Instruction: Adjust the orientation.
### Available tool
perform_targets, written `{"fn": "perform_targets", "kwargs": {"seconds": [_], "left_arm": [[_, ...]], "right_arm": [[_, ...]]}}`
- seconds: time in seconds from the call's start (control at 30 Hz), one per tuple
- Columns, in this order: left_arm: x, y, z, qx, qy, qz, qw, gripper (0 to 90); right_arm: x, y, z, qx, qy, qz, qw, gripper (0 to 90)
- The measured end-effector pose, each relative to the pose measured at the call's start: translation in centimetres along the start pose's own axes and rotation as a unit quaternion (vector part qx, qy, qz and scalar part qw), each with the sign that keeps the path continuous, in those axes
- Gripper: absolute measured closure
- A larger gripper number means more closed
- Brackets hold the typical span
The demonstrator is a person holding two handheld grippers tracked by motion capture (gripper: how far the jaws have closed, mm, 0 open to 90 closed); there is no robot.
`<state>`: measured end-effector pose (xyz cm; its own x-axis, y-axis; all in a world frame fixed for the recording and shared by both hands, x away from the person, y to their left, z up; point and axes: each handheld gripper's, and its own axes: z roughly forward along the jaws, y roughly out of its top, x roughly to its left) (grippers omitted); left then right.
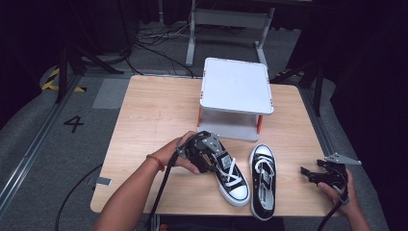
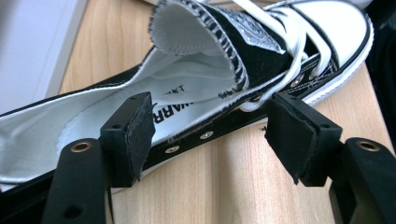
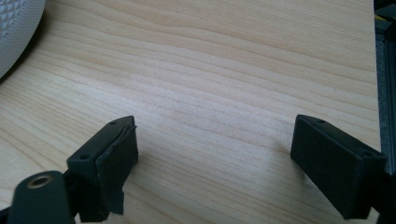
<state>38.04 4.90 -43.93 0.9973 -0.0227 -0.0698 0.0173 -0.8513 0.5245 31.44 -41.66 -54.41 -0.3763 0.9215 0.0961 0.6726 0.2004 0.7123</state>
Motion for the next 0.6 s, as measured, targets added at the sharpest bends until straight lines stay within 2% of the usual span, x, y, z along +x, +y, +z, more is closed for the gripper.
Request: {"fn": "perform_targets", "kwargs": {"seconds": [0.1, 0.2, 0.33, 0.4, 0.47, 0.6], "left_arm": [[0.0, 0.0, 0.5, 0.006, -0.01, 0.004, 0.9999, 38.6], [0.0, 0.0, 0.4, 0.004, -0.016, 0.017, 0.9997, 51.2], [-0.4, 0.2, 0.1, 0.018, -0.015, 0.034, 0.9991, 66.9], [-0.8, 0.2, -0.2, 0.021, -0.026, 0.034, 0.9988, 73.7], [-1.3, 0.2, -0.5, 0.03, -0.019, 0.04, 0.9986, 75.3], [-3.0, -0.4, -1.4, 0.041, -0.01, 0.025, 0.9988, 83.7]], "right_arm": [[0.0, 0.0, 0.0, 0.0, 0.0, 0.0, 1.0, 15.2], [0.0, 0.0, 0.0, 0.0, 0.0, 0.0, 1.0, 15.2], [0.0, 0.0, 0.0, 0.0, 0.0, 0.0, 1.0, 15.3], [0.0, 0.0, 0.0, 0.0, 0.001, -0.001, 1.0, 15.3], [0.0, 0.0, 0.0, 0.0, 0.0, 0.0, 1.0, 15.3], [0.0, 0.0, 0.0, 0.0, 0.001, 0.0, 1.0, 15.3]]}}
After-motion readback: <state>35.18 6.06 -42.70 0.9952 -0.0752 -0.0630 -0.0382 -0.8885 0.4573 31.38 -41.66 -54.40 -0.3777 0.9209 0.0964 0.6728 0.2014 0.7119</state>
